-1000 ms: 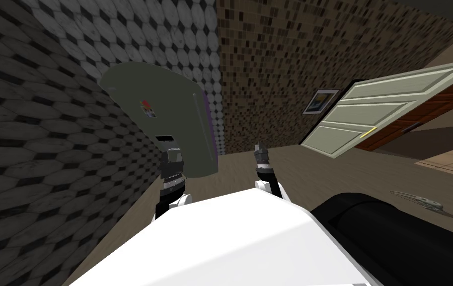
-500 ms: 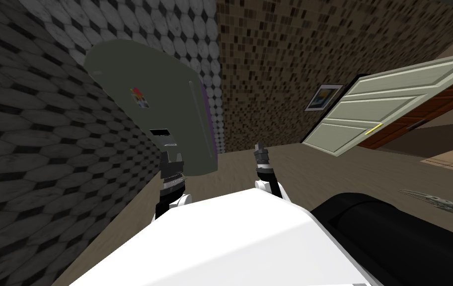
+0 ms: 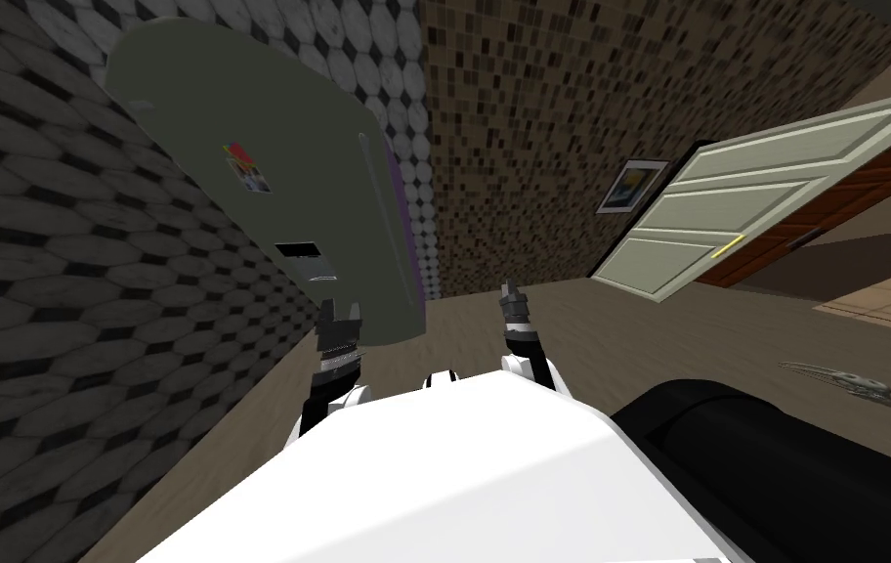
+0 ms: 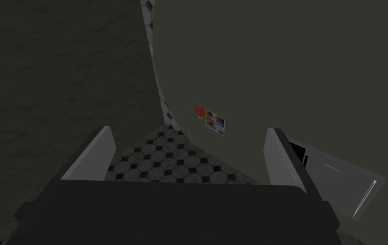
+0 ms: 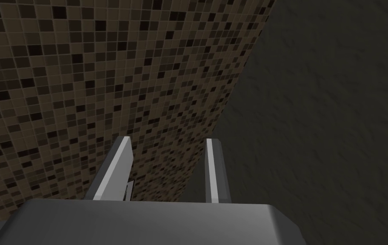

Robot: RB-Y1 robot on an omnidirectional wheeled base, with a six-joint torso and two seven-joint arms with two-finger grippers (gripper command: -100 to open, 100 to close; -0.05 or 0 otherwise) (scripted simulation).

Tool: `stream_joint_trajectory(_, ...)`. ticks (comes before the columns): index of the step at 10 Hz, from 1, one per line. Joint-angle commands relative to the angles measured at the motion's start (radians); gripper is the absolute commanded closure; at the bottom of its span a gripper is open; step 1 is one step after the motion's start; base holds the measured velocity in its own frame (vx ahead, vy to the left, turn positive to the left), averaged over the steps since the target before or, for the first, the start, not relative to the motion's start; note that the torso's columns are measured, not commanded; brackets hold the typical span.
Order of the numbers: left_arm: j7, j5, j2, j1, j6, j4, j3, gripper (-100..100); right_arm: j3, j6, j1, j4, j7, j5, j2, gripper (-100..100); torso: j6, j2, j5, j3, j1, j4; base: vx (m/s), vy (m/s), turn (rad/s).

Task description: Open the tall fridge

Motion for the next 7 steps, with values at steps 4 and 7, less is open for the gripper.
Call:
stream_joint_trajectory(4,0.069,0.007,0.119,-0.050,0.018,0.120,0.110,-100,0.000,0.000,0.000,0.000,0.000,0.000,0.000,0,0.000,0.002,0.000,-0.001,0.000,0.001,0.058,-0.037,-0.121)
stream_joint_trajectory(7,0.113,0.012,0.140,-0.083,0.031,0.198,0.181,-100,0.000,0.000,0.000,0.000,0.000,0.000,0.000,0,0.000,0.002,0.000,0.000,0.000,0.002,0.067,-0.044,-0.147)
